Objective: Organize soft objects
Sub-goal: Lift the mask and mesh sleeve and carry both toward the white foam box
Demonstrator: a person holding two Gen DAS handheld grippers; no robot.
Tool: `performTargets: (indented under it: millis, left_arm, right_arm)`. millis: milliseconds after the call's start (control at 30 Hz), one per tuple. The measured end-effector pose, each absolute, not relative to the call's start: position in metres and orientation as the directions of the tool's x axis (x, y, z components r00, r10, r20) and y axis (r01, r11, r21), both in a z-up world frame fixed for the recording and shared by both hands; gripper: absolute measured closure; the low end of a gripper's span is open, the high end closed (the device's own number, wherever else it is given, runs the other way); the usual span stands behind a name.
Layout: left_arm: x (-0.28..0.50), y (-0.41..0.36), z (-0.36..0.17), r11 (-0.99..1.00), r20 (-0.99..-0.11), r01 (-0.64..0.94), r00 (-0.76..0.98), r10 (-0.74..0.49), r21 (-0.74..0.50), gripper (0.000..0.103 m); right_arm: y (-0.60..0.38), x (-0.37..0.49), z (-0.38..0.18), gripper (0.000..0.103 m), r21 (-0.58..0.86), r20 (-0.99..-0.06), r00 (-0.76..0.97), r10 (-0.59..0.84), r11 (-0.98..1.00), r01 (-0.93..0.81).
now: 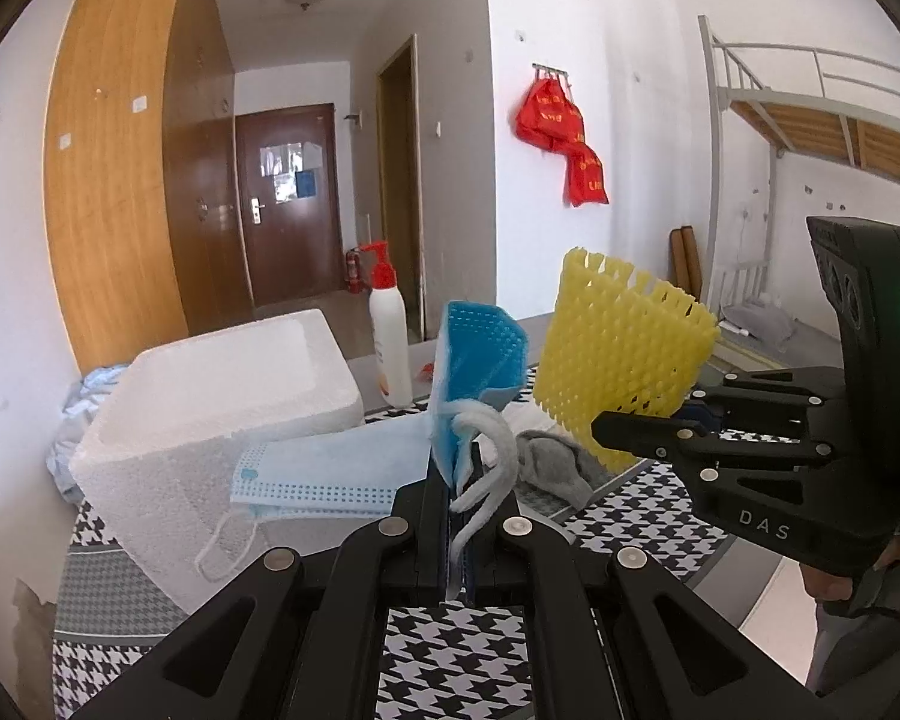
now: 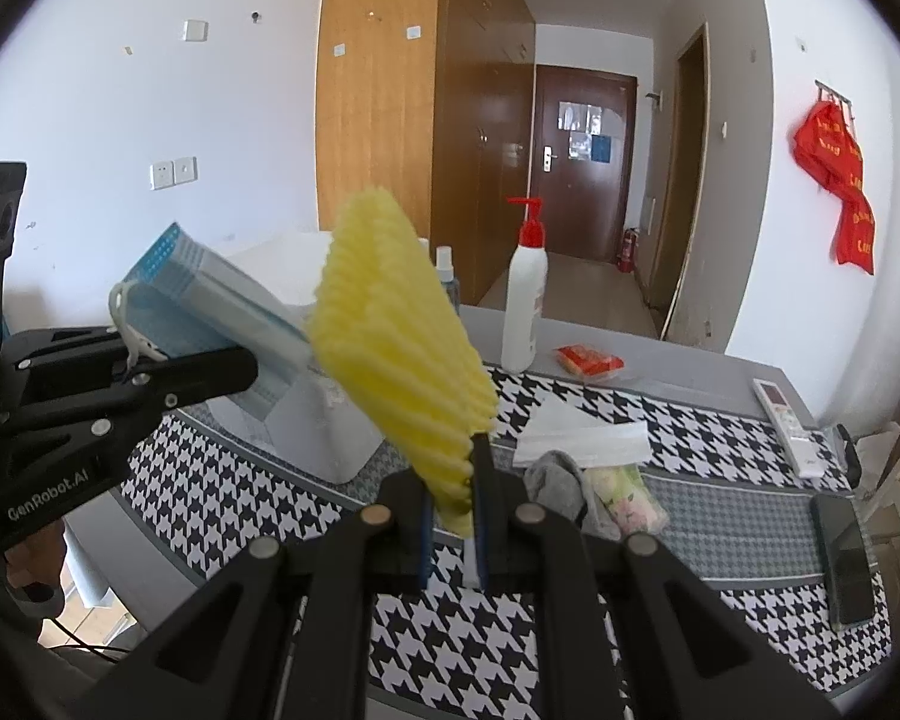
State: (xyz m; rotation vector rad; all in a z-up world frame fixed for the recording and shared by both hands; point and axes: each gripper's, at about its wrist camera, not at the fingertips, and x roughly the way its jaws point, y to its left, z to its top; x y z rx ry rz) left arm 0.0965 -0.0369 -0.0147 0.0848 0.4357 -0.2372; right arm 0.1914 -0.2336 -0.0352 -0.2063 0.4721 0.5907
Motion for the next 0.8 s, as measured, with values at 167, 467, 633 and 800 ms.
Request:
performTargets:
  millis: [167, 467, 633, 800]
  left_arm:
    - [0.093, -0.032, -0.013, 0.973, -0.412, 0.227, 0.891, -0.191, 0.040, 0.100]
    - [0.089, -0.026, -0.007, 0.978, -0.390, 0.202, 0.905, -0.170, 0.044, 0.100]
    - [0.089, -0.023, -0.004, 0.981, -0.385, 0.189, 0.909, -0.157, 0.046, 0.100]
    - [0.089, -0.020, 0.000, 0.983, -0.376, 0.176, 0.915, -0.143, 0.056, 0.100]
  right_arm:
    - [-0.233, 0.192, -0.032, 0.089, -0.054, -0.476, 0.730, 0.490, 0.812, -0.581]
    - [-0.231, 0.194, -0.026, 0.089, -0.050, -0.468, 0.728, 0.501, 0.808, -0.587]
    - [-0.229, 0.195, -0.021, 0.089, -0.053, -0.460, 0.730, 0.505, 0.805, -0.591]
    - [-0.226, 0.195, -0.017, 0.089, -0.054, -0.456, 0.729, 0.510, 0.802, -0.595]
